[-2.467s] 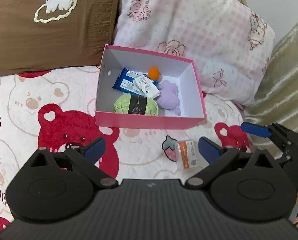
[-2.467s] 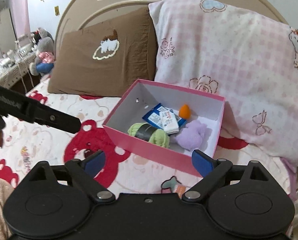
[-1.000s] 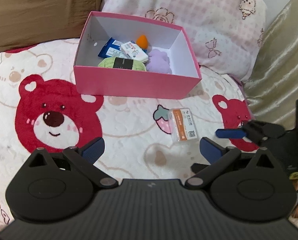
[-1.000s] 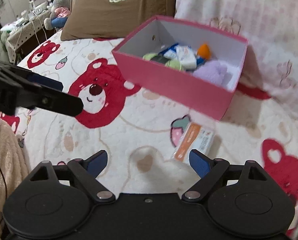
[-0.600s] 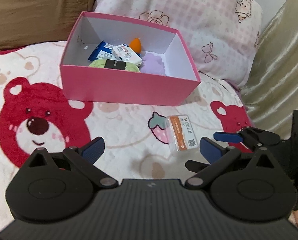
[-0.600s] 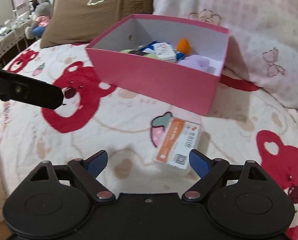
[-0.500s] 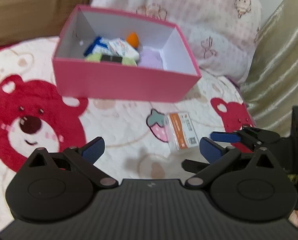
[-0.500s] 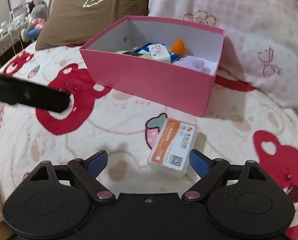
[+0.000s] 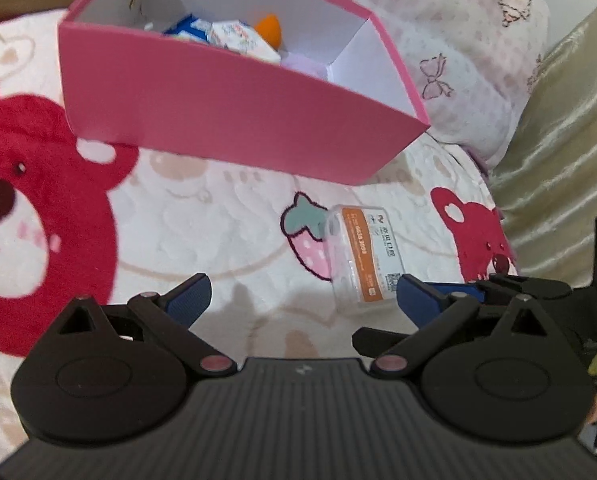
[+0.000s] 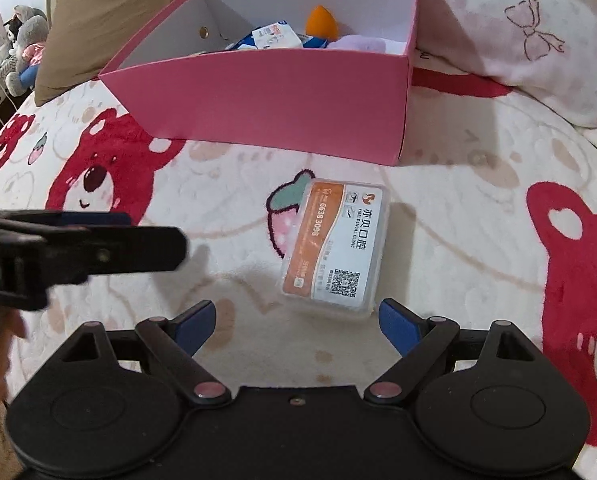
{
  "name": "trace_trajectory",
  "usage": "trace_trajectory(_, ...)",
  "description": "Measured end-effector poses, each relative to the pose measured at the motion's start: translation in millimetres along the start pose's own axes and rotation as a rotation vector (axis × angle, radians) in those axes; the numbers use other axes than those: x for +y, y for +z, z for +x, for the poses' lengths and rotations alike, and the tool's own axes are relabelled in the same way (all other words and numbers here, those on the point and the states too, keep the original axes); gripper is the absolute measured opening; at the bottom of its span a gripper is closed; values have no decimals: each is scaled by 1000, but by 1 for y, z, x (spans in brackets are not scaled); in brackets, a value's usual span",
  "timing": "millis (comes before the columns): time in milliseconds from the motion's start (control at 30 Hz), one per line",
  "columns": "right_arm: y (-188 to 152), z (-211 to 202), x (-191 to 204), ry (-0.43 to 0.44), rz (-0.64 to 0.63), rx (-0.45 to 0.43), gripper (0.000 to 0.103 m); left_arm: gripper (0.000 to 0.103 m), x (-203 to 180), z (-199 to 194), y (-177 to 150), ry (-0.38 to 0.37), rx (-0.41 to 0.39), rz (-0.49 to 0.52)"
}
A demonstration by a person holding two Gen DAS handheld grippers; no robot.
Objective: Organize objects
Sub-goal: 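Lower the left gripper onto the clear orange-labelled box and close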
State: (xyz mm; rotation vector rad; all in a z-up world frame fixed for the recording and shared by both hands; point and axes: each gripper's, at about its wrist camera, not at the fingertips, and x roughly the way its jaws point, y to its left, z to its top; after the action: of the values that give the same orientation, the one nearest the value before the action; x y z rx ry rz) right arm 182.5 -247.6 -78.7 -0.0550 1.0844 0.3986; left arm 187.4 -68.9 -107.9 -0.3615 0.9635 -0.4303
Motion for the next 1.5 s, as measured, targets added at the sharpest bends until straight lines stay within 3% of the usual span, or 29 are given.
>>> trace_trajectory(233, 4, 9, -6, -35, 34, 5, 80, 94, 5, 23, -6, -29, -20, -24)
trace_trajectory(433, 6, 20, -5, -67, 19, 14, 67, 76, 11, 34, -5, -125, -48, -74)
trace_trajectory(567, 7, 26, -4, -83, 12, 19, 67, 54, 8, 37, -6, -143, -42, -63)
trace_trajectory(667, 11, 27, 2, -71, 0, 11, 67, 49, 11, 36, -6, -169, -32, -81)
trace_trajectory(767, 18, 30, 17, 2, -34, 12, 67, 46, 13, 33, -7, -136, -39, -73)
trace_trajectory(833, 21, 35, 31, -6, -91, 13, 67, 46, 16, 32, -7, -113, -39, -73)
trace_trajectory(967, 24, 45, 40, -8, -115, 32, 67, 33, 27, 33, -7, -97, -30, -120)
trace_trajectory(1200, 29, 50, 34, 20, -49, 58, 69, 34, 35, 36, -8, -100, -20, -162)
trace_trajectory(1300, 27, 63, 34, -18, -47, 126, 72, 40, 41, 40, -10, -113, -9, -193)
trace_trajectory(1500, 29, 61, 35, -30, -37, 109, 75, 40, 45, 43, -13, -137, -6, -232)
